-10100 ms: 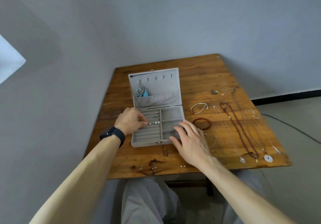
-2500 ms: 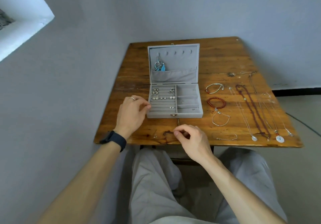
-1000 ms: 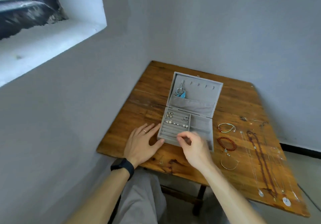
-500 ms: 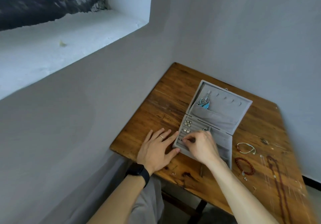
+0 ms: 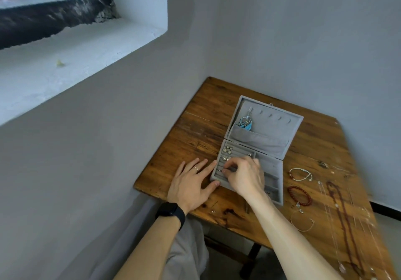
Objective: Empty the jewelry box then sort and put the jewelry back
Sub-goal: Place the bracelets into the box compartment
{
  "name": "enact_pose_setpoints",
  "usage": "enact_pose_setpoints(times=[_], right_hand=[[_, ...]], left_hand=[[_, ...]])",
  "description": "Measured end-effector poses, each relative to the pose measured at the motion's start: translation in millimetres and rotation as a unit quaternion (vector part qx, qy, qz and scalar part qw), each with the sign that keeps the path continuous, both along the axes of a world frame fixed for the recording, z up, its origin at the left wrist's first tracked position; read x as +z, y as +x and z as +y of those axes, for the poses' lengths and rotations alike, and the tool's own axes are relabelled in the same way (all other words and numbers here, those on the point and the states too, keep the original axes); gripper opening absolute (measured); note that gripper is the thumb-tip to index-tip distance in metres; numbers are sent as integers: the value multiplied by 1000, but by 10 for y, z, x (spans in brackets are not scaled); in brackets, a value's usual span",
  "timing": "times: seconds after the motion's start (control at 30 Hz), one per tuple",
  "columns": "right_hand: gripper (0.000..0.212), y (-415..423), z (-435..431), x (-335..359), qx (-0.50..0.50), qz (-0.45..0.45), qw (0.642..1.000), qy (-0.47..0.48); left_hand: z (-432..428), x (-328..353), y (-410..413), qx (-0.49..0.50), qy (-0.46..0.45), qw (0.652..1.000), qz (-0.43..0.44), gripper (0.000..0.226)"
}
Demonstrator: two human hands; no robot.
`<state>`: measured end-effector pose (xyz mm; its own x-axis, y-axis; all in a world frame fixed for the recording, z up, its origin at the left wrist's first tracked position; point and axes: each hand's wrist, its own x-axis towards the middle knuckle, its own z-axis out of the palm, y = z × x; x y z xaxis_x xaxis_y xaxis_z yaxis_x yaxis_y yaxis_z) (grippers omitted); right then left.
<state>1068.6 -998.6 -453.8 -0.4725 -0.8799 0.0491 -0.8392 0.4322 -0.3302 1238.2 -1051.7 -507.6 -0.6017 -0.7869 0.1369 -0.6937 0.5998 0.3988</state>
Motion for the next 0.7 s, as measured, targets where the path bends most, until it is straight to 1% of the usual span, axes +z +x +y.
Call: enact_pose_setpoints(times=[0.07, 0.13, 0.27, 0.4, 0.5, 0.63, 0.7], right_hand=[[14, -4, 80, -9, 6, -9, 999, -31], [13, 8, 217, -12, 5, -36, 995, -88], [10, -37, 659, -20, -20, -73, 981, -177], [12, -230, 1185, -105, -59, -104, 969, -216], [14, -434, 1556, -208, -91, -99, 966, -223], [17, -739, 1904, -296, -152, -94, 962, -208], [16, -893, 2011, -308, -179, -92, 958, -204]], left_hand=[[13, 14, -4, -1, 4, 1000, -2, 61], [23, 38, 6, -1, 7, 1000, -1, 61], [41, 75, -1, -2, 11, 1000, -12, 64], [88, 118, -25, 0, 35, 999, 7, 65], [127, 188, -130, -15, -10, 999, 30, 65], [261, 472, -570, -92, -93, 989, 72, 51], [372, 643, -866, -129, -119, 983, 60, 47]])
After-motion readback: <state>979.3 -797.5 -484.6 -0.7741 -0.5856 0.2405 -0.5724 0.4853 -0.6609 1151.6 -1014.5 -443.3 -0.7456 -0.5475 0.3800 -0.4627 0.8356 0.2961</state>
